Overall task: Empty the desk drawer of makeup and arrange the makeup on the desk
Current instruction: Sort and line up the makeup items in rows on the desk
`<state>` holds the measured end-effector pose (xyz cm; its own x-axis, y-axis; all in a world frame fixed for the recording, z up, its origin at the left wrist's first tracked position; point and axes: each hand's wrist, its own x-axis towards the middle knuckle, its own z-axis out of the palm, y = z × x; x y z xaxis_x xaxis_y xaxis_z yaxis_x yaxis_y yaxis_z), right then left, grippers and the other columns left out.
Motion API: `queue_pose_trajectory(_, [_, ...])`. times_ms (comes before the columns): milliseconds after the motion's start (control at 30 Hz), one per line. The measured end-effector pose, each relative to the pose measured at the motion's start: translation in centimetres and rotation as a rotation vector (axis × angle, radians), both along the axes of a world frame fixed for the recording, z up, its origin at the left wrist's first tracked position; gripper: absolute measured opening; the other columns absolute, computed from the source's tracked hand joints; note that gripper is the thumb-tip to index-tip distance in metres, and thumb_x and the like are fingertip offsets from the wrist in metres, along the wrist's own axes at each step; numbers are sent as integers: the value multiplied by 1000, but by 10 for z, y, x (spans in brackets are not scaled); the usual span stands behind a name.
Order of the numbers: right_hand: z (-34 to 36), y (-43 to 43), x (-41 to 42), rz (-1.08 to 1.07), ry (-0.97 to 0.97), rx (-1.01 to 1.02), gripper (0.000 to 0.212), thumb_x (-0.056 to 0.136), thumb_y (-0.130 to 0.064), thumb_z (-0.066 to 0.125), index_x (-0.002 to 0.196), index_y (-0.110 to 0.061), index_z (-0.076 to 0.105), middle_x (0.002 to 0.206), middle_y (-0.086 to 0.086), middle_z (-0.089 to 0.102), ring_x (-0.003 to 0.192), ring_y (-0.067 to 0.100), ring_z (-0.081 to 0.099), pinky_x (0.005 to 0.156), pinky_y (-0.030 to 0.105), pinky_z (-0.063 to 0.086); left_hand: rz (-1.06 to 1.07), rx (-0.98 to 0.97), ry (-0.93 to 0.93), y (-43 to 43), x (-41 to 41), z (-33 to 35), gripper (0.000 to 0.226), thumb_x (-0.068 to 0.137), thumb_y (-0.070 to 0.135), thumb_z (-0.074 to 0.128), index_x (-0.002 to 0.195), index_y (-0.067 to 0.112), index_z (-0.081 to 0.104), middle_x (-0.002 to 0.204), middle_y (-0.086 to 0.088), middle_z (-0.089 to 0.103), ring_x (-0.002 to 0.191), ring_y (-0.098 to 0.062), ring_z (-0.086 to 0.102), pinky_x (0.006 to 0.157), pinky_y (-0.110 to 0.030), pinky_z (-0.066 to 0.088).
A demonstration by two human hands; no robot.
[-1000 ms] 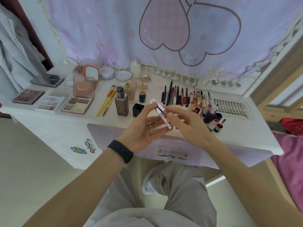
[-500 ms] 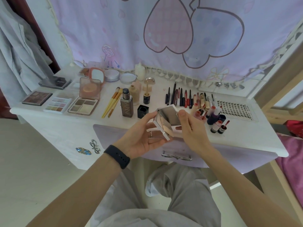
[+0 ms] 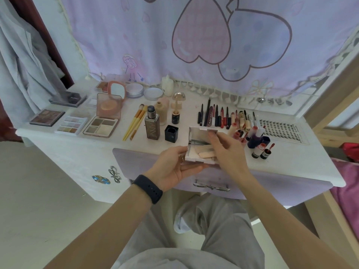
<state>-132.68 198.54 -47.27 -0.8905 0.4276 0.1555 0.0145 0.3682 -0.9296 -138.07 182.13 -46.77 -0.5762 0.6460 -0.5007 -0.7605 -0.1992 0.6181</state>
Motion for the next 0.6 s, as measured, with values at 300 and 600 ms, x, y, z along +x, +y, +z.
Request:
queue_pose_trajectory(300, [0, -7, 1, -13, 37, 95, 22, 101, -44, 57, 84, -45, 70, 67, -23, 67, 65, -5, 61, 60, 5, 40, -42, -299, 420, 5, -1, 0, 43, 77, 25, 86, 109, 12, 60, 84, -3, 77, 75, -23, 76, 60, -27, 58])
queue_pose_trajectory(600, [0, -8, 6, 44, 50, 163, 33, 103, -38, 56, 71, -44, 58, 64, -23, 61, 62, -2, 57, 56, 6, 38, -131, -397, 537, -11, -17, -4, 33, 81, 6, 78, 107, 21, 65, 104, -6, 73, 80, -17, 75, 65, -33, 60])
